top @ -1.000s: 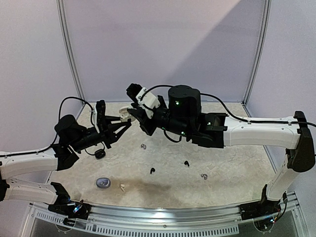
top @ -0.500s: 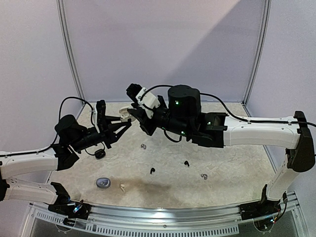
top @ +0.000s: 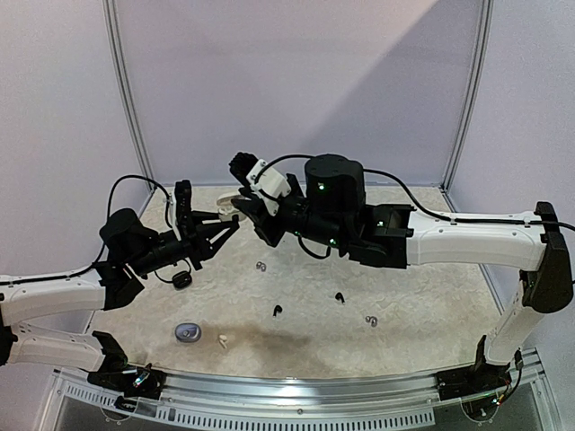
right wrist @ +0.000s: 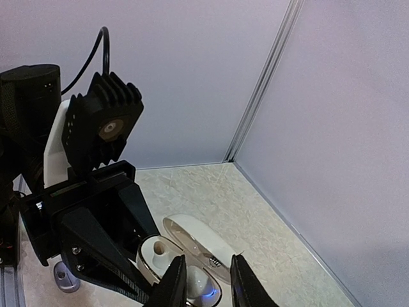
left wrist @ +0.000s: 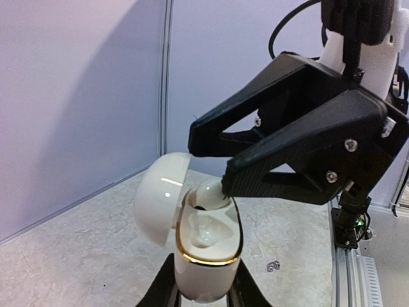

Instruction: Insert the wireless bluetooth earbuds into the charging case

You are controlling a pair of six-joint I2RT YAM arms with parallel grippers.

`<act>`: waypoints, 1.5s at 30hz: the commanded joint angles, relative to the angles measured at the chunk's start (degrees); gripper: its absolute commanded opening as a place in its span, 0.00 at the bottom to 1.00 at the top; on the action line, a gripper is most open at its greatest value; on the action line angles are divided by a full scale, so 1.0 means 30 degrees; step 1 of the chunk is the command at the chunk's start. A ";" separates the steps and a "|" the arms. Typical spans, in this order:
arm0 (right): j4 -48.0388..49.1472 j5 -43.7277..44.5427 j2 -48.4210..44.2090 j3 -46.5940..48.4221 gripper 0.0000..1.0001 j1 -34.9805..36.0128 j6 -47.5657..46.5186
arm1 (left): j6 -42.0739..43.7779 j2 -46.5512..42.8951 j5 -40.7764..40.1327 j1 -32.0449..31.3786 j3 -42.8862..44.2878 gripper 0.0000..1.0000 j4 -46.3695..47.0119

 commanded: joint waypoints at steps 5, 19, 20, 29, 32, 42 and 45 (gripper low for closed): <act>-0.1243 0.0034 0.0567 0.0348 0.27 -0.0065 0.0122 | -0.0830 -0.0035 0.0059 -0.0131 0.0735 0.00 0.0970; -0.0596 0.0180 -0.0677 0.0528 0.45 -0.0083 0.1089 | -0.2138 -0.0209 -0.1167 -0.0131 0.0716 0.00 -0.0082; -0.0635 0.0123 -0.0794 0.0642 0.47 -0.0090 0.1241 | -0.2201 -0.0238 -0.1383 -0.0131 0.0702 0.00 -0.0225; -0.2241 -0.1373 -0.1791 0.2157 0.65 -0.0487 0.3730 | -0.2621 -0.0174 -0.3131 0.0150 0.1286 0.00 -0.1449; -0.3419 -0.0337 -0.2010 0.2253 0.68 -0.0498 0.5344 | -0.2693 -0.0330 -0.3626 0.0260 0.1568 0.00 -0.2057; -1.1189 0.3169 0.1477 0.5252 0.68 0.0116 1.2818 | -0.1264 -0.3086 -0.7188 0.0308 0.1555 0.00 -0.5979; -1.4412 0.3431 0.4186 0.8117 0.68 0.1025 1.3054 | -0.0489 -0.4124 -0.8598 0.0327 0.1418 0.00 -0.7223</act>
